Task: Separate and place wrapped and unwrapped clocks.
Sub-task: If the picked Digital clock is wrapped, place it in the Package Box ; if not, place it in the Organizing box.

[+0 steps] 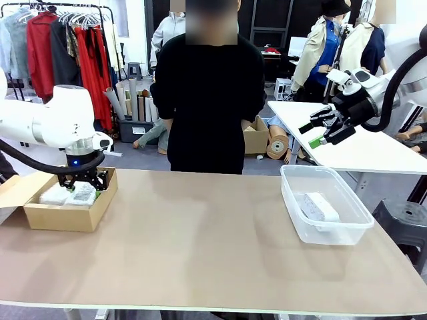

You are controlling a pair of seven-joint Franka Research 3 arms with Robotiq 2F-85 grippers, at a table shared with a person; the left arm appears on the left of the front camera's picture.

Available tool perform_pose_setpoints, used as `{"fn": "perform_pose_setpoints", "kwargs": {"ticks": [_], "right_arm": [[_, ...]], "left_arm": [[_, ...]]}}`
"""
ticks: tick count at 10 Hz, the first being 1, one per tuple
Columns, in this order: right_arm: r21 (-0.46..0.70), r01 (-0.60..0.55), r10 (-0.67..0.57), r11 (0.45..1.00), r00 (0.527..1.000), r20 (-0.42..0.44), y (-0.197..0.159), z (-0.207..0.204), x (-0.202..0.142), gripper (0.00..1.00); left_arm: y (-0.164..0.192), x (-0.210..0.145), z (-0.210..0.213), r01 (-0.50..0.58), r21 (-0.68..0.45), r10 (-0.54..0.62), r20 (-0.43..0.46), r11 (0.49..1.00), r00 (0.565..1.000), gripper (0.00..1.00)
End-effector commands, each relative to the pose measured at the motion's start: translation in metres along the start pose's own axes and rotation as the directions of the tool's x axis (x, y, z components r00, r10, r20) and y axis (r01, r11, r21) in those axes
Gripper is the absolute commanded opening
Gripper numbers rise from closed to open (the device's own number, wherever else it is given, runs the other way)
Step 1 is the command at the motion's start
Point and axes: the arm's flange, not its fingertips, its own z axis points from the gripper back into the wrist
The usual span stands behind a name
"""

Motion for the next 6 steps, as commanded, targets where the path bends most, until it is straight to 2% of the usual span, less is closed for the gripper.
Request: {"fn": "perform_pose_setpoints", "kwargs": {"ticks": [1, 6], "right_arm": [[-0.003, -0.005, 0.005, 1.0, 1.0, -0.001, 0.0006, 0.0015, 0.0028, 1.0], [-0.003, -0.005, 0.005, 1.0, 1.0, -0.001, 0.0006, 0.0015, 0.0028, 1.0]], "left_arm": [[0.0044, 0.0051, 0.0085, -0.028, -0.004, 0.028, 0.014, 1.0, 1.0, 1.0], [0.0017, 0.0084, 0.0169, -0.027, 0.0, 0.027, 0.027, 1.0, 0.999, 1.0]]}}
